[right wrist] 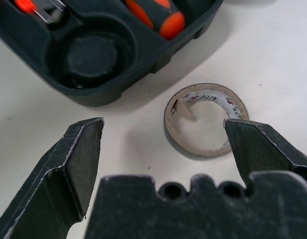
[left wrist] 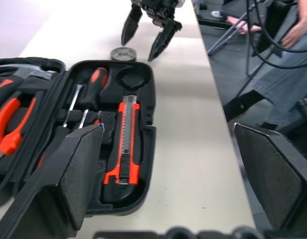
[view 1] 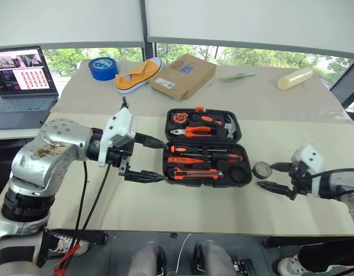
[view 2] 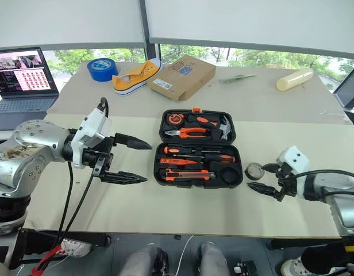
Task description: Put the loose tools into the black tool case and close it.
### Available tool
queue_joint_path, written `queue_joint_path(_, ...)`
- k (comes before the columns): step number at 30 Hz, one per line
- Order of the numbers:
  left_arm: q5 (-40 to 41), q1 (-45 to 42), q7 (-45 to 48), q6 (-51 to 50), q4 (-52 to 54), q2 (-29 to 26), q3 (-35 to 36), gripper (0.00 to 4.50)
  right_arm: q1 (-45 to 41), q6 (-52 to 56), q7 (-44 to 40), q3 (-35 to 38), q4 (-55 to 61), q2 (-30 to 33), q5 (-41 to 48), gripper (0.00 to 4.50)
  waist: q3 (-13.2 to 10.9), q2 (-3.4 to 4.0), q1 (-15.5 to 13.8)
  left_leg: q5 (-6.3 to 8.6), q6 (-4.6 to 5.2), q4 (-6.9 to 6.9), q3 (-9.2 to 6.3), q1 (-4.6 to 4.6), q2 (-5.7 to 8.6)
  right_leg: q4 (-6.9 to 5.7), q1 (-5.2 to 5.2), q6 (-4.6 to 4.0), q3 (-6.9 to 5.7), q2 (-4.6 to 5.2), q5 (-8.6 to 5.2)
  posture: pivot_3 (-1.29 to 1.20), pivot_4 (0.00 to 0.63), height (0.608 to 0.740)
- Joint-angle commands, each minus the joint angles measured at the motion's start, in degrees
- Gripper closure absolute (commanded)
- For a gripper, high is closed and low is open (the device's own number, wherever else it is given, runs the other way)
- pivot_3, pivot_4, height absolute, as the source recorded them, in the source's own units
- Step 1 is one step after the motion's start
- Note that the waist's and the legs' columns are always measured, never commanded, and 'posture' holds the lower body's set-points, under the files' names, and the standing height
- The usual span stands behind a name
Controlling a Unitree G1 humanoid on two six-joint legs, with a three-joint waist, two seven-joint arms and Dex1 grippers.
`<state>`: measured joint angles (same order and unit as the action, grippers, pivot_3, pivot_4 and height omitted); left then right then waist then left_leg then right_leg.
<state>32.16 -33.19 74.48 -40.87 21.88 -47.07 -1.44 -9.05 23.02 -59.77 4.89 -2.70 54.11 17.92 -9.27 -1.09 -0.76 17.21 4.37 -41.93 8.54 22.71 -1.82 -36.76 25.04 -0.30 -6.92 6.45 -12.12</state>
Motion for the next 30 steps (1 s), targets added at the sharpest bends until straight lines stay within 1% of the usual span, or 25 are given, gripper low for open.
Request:
queue_joint_path(1, 0.6, -0.4, -1.1, 2.1, 1.4, -0.6, 1.0, 0.02, -2.9, -3.3, 0.8, -1.5, -1.7, -1.5, -2.7, 0.0, 0.0, 0.0, 0.1, 0.0, 0.0, 0.0, 0.01, 0.0, 0.0, 0.0, 0.0, 0.0, 0.01, 0.0, 0.0, 0.0, 0.15, 0.731)
queue_joint_path(3, 0.2, -0.3, -0.8, 2.9, 1.1, -1.1, 0.7, 0.02, -4.0, -3.4, 2.0, -3.0, -2.7, -2.5, -4.6, 0.0, 0.0, 0.0, 0.2, -0.02, -0.03, 0.0, 0.02, -0.02, 0.0, -0.01, 0.0, 0.03, 0.02, -0.01, -0.01, 0.0, 0.15, 0.731)
queue_joint_path(4, 0.0, -0.3, -0.6, 3.3, 1.0, -1.3, 0.5, 0.0, -4.4, -3.9, 2.5, -3.7, -3.3, -2.9, -5.7, 0.53, 0.0, 0.01, 0.2, -0.03, -0.05, 0.0, 0.02, -0.02, -0.01, -0.01, 0.0, 0.04, 0.01, -0.02, -0.02, 0.0, 0.15, 0.731)
queue_joint_path(5, 0.0, -0.3, -0.4, 3.7, 0.9, -1.5, 0.4, 0.0, -4.7, -4.2, 2.8, -4.2, -3.8, -3.1, -6.4, 0.79, 0.0, 0.01, 0.1, -0.03, -0.05, 0.0, 0.02, -0.02, -0.01, -0.02, 0.0, 0.2, 0.01, -0.01, -0.12, 0.0, 0.15, 0.731)
queue_joint_path(6, 0.0, -0.4, -0.4, 3.7, 0.7, -1.5, 0.3, 0.0, -5.0, -4.3, 2.8, -4.4, -4.0, -3.4, -6.7, 0.95, 0.0, 0.01, 0.1, -0.03, -0.05, 0.0, 0.02, -0.02, 0.0, -0.02, 0.0, 0.33, 0.01, -0.01, -0.2, 0.0, 0.15, 0.731)
queue_joint_path(7, 0.1, -0.6, -0.4, 3.7, 0.6, -1.5, 0.2, 0.0, -5.3, -4.6, 3.1, -4.5, -4.3, -3.7, -7.0, 1.43, 0.0, 0.01, 0.2, -0.03, -0.05, 0.0, 0.02, -0.03, -0.01, -0.02, 0.0, 0.33, 0.0, -0.02, -0.2, 0.0, 0.15, 0.731)
queue_joint_path(9, 0.2, -0.8, -0.4, 3.8, 0.3, -1.5, -0.1, 0.0, -5.7, -5.5, 4.1, -4.1, -4.5, -4.0, -7.6, 2.09, 0.0, 0.01, 0.2, -0.03, -0.05, 0.0, 0.02, -0.02, 0.0, -0.01, -0.02, 0.32, 0.01, -0.01, -0.2, 0.0, 0.15, 0.731)
queue_joint_path(10, 0.0, -0.9, -0.5, 4.0, 0.1, -1.4, -0.4, 0.0, -5.4, -5.4, 3.9, -3.6, -4.0, -3.8, -7.5, 2.49, 0.0, 0.01, 0.2, -0.03, -0.05, -0.01, 0.02, -0.03, -0.01, -0.02, -0.02, 0.32, 0.01, -0.01, -0.2, 0.0, 0.15, 0.731)
queue_joint_path(11, -0.3, -0.9, -0.5, 4.4, 0.0, -1.4, -0.6, 0.0, -4.8, -5.2, 3.7, -3.1, -3.3, -3.5, -7.2, 2.76, 0.0, 0.02, 0.1, -0.03, -0.05, -0.01, 0.02, -0.03, 0.0, -0.03, -0.02, 0.32, 0.01, -0.01, -0.2, 0.0, 0.15, 0.731)
queue_joint_path(12, -0.5, -0.9, -0.5, 4.7, -0.1, -1.4, -0.9, 0.0, -4.0, -4.7, 3.3, -2.2, -2.1, -2.9, -6.5, 3.17, 0.0, 0.02, 0.1, -0.03, -0.05, 0.0, 0.02, -0.03, 0.0, -0.03, -0.02, 0.32, 0.01, 0.0, -0.2, 0.0, 0.15, 0.731)
queue_joint_path(14, -0.6, -0.9, -0.5, 5.0, -0.2, -1.5, -1.1, 0.0, -2.2, -3.4, 2.4, 0.2, 0.9, -1.6, -4.8, 3.75, 0.0, 0.03, 0.0, -0.03, -0.05, 0.0, 0.02, -0.03, 0.0, -0.03, -0.01, 0.31, 0.0, 0.0, -0.19, 0.0, 0.15, 0.731)
queue_joint_path(15, -0.6, -0.9, -0.6, 5.1, -0.2, -1.5, -1.2, 0.0, -1.5, -2.5, 2.0, 1.6, 2.6, -1.0, -3.7, 4.18, 0.0, 0.04, -0.1, -0.03, -0.05, 0.01, 0.02, -0.02, 0.0, -0.02, -0.01, 0.3, -0.01, 0.01, -0.19, 0.0, 0.15, 0.731)
queue_joint_path(16, -0.6, -0.9, -0.6, 5.2, -0.3, -1.5, -1.3, 0.0, -1.1, -0.9, 1.5, 3.3, 4.6, -0.5, -1.9, 4.43, 0.0, 0.05, 0.0, -0.03, -0.05, 0.02, 0.02, -0.01, 0.0, -0.02, 0.0, 0.28, 0.0, 0.01, -0.18, 0.0, 0.15, 0.731)
queue_joint_path(18, -0.7, -0.9, -0.5, 5.5, -0.4, -1.6, -1.4, 0.0, -1.3, 2.2, 1.5, 6.1, 7.9, -0.1, 1.2, 4.43, 0.0, 0.06, 0.1, -0.03, -0.05, 0.02, 0.02, 0.01, 0.0, -0.02, 0.01, 0.23, 0.01, 0.0, -0.15, 0.0, 0.15, 0.731)
queue_joint_path(22, -0.9, -0.7, 0.2, 6.3, -0.8, -2.3, -1.7, 0.0, -4.2, 9.8, 2.3, 8.6, 16.0, -0.6, 8.0, 4.43, 0.0, 0.08, 0.4, -0.05, -0.09, 0.06, 0.02, -0.04, -0.05, -0.04, 0.02, 0.18, 0.03, -0.05, -0.12, 0.0, 0.15, 0.731)
queue_joint_path(25, -0.3, -1.1, 1.2, 6.0, -1.0, -2.5, -2.3, 0.0, -5.8, 13.8, 2.6, 6.5, 22.7, -1.4, 11.6, 4.43, -0.1, 0.11, 0.4, -0.06, -0.12, 0.12, 0.02, -0.05, -0.05, -0.04, 0.06, -0.07, 0.03, -0.06, 0.0, 0.0, 0.15, 0.731)
queue_joint_path(27, -0.5, -1.5, 1.3, 6.3, -1.1, -2.3, -2.8, 0.0, -6.1, 13.5, 4.3, 2.4, 25.4, -2.6, 9.5, 4.43, -0.1, 0.11, 0.2, -0.06, -0.12, 0.12, 0.01, -0.05, -0.05, -0.02, 0.05, -0.09, 0.0, -0.06, 0.0, 0.0, 0.15, 0.731)
queue_joint_path(30, -1.2, -2.2, 1.5, 6.9, -1.9, -2.2, -3.3, 0.0, -5.3, 12.2, 6.5, -2.4, 25.9, -4.0, 5.9, 4.43, -0.1, 0.09, -0.1, -0.05, -0.11, 0.11, 0.0, -0.03, -0.01, 0.01, 0.01, -0.08, -0.05, -0.02, -0.01, 0.0, 0.15, 0.731)
